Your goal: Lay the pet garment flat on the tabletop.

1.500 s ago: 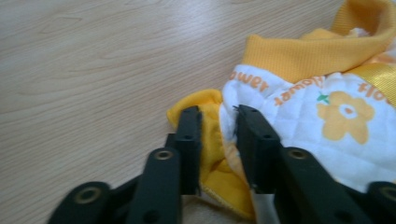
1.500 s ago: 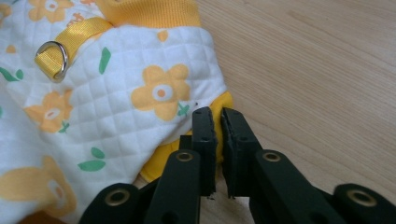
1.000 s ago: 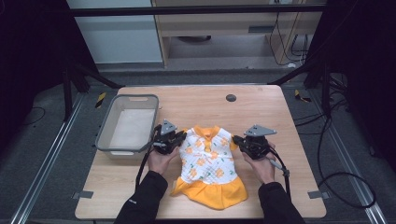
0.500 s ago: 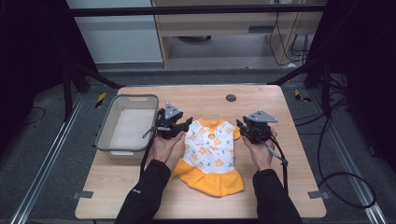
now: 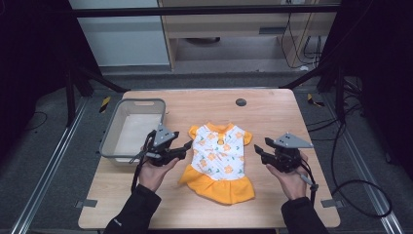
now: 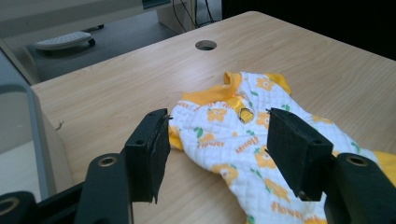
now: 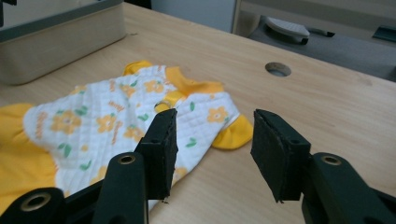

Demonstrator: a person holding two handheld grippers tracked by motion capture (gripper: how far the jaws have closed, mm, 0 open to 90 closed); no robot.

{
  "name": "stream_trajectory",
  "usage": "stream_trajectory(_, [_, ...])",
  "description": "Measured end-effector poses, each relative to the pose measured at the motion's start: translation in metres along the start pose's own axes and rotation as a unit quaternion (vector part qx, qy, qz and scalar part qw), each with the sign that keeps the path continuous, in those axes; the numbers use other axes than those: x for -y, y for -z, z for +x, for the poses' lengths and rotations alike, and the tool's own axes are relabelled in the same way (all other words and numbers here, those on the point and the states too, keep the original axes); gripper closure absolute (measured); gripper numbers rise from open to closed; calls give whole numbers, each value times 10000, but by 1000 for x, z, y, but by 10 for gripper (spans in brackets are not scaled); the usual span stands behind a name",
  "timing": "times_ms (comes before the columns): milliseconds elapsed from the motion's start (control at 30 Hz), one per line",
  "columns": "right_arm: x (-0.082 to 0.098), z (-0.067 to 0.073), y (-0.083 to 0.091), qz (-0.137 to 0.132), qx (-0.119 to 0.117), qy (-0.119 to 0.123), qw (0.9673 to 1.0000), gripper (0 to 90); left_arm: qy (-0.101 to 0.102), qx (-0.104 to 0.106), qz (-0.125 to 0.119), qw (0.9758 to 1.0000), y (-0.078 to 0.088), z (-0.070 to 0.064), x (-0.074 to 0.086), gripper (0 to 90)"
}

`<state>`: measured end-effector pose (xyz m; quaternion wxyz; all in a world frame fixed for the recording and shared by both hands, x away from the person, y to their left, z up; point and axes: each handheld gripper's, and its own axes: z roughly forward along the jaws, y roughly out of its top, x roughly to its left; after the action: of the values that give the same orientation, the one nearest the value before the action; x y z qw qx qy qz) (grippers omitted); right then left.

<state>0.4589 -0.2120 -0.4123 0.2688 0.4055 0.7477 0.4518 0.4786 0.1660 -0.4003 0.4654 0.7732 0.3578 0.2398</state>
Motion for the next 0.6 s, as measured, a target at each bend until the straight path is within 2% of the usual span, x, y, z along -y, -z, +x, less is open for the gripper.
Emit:
stream_trajectory(67, [8,3,6,87,-138,-32,9999,522,-17,13,78,10000,6,0,7,394])
stream_trajectory(133, [14,6,11,129,-203,9,9997,521,-131,-25,93,9999,12,-1,15,398])
stream_trajectory(233, [27,11,20,141,-322,-5,9994,509,-286,31,127,9995,21,-2,33,398])
stream_trajectory(333, [37,17,27,210,-339,55,9992,488,-276,88,251,9993,30,-5,50,403])
stream_trajectory(400, [44,21,29,228,-456,46,9987,476,-220,153,341,9991,35,-8,60,406])
stream_trajectory(500, [54,28,29,323,-584,3,9978,474,-251,157,463,9985,37,-14,71,406])
stream_trajectory(600, [65,34,25,533,-663,98,9963,477,-246,209,531,9981,35,-19,77,407])
